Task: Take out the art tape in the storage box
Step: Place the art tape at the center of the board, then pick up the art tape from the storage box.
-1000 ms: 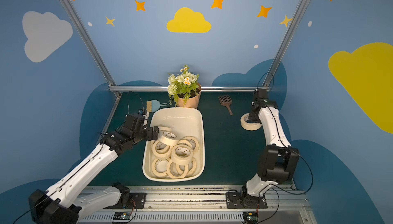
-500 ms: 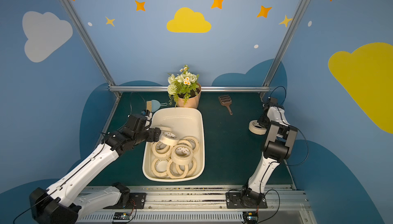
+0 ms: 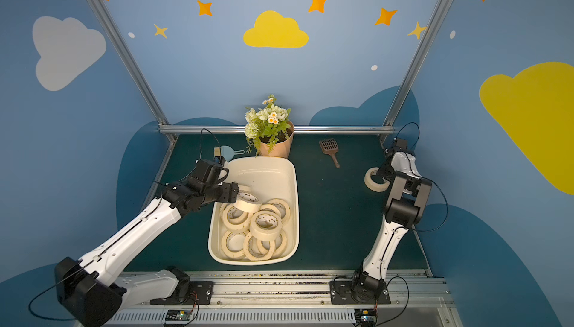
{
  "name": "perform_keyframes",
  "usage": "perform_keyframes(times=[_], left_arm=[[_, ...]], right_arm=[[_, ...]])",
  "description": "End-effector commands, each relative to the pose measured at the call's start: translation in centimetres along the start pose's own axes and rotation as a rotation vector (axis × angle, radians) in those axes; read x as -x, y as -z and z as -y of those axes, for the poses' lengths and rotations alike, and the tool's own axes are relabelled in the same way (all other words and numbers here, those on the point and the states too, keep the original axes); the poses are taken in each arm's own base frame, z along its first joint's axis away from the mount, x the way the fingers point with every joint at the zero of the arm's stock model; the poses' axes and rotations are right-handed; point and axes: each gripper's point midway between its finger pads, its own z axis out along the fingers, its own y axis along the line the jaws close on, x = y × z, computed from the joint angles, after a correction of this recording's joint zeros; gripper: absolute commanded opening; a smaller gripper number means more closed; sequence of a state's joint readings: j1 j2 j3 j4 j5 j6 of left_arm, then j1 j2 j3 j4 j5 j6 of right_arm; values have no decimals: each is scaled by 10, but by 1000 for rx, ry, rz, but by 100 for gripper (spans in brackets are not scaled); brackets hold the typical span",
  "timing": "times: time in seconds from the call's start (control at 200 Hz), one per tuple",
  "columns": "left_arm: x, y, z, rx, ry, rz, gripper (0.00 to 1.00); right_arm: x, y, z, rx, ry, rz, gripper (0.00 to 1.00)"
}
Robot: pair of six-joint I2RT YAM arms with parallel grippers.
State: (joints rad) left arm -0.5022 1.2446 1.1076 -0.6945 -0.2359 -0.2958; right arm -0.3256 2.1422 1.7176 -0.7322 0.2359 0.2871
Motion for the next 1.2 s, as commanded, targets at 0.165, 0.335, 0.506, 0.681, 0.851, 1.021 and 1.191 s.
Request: perform_keyframes(times=[0.165,0.335,0.506,0.681,0.851,1.021,1.191], left_arm=[[-3,-18,5,30,-16,-75,90],[-10,-36,20,-29,-3,-144,83],[-34,-48,35,-98,3,-273,62],[-54,-52,40,-125,2,-353,32],[-42,-45,34,-96,-7,-314,4],[-7,-30,31,-43,-33,-188,4],[20,-26,34,27,-90,-72,4]], right_arm=[[-68,89,-37,145,174,3,94],[-131,129,-83,163,412,-5,94],[-162,141,-97,133,542,-19,94],[-189,153,-109,174,611,-56,94],[-232,178,-136,283,737,-91,94],[-282,228,-182,459,881,-103,94],[-323,291,-229,682,954,-77,88]])
